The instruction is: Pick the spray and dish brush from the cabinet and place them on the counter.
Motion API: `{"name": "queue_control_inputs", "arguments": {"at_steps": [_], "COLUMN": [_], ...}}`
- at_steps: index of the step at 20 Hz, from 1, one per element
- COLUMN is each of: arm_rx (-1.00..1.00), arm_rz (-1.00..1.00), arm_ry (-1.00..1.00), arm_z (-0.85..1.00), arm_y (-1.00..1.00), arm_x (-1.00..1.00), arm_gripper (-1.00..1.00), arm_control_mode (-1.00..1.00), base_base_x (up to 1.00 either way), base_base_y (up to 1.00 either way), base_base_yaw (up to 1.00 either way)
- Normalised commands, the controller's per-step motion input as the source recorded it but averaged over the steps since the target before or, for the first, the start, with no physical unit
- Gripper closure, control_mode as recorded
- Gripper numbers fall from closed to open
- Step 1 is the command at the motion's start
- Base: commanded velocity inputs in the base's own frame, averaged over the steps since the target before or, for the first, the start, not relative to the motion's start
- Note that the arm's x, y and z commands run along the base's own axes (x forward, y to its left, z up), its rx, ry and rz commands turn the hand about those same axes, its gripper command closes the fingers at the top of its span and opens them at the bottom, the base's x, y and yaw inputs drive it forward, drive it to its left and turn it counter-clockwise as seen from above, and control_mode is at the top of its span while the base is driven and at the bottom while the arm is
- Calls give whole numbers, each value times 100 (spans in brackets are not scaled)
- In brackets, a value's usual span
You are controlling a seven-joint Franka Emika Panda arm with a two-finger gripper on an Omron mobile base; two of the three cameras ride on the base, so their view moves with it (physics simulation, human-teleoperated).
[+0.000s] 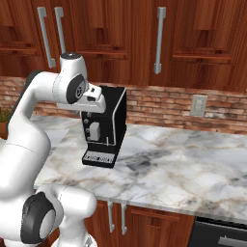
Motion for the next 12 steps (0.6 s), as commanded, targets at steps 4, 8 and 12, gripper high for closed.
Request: {"name": "queue_control_inputs", "arguments": {"at_steps": [4,8,12], "arm_rx": [0,0,0], "arm_rz": [0,0,0], "arm_ry": [-5,-21,-27], "arm_z": [0,10,25], "arm_y": [5,1,0], "arm_x": [-14,-29,-38], "arm_gripper": [-100,-100,-100], "arm_control_mode": [-100,-100,-100], "base_base_x": [0,0,0], "base_base_y": [0,0,0], "base_base_yaw": [0,0,0]}}
